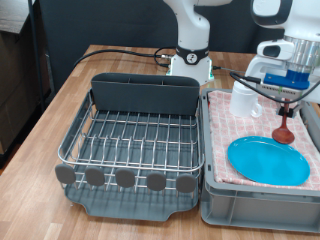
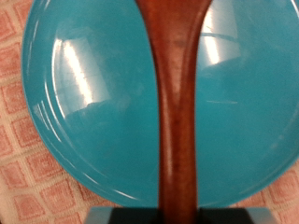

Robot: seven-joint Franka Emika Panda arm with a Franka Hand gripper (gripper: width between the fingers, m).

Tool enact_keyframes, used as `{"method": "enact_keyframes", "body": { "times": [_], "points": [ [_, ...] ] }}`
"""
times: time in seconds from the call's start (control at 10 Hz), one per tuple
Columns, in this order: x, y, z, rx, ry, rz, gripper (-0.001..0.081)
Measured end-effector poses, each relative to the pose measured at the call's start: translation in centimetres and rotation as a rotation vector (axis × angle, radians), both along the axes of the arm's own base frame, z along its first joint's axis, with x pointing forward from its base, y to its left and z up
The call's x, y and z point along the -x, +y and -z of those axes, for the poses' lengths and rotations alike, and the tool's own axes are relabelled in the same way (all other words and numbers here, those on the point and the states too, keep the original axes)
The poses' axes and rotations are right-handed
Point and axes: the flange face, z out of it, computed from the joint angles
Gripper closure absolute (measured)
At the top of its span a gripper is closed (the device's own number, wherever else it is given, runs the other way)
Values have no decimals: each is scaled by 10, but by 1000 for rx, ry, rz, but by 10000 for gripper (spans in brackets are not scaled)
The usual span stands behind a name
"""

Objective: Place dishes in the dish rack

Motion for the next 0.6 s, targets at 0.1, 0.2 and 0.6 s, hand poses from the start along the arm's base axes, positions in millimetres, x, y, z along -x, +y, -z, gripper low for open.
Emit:
{"method": "enact_keyframes", "body": {
  "times": [0.1, 0.2, 0.6],
  "points": [
    [5, -3, -11, -15, -11, 6, 717],
    [14, -7, -18, -22, -19, 0, 717],
    [23, -31, -18, 8, -11, 283, 717]
  ]
}}
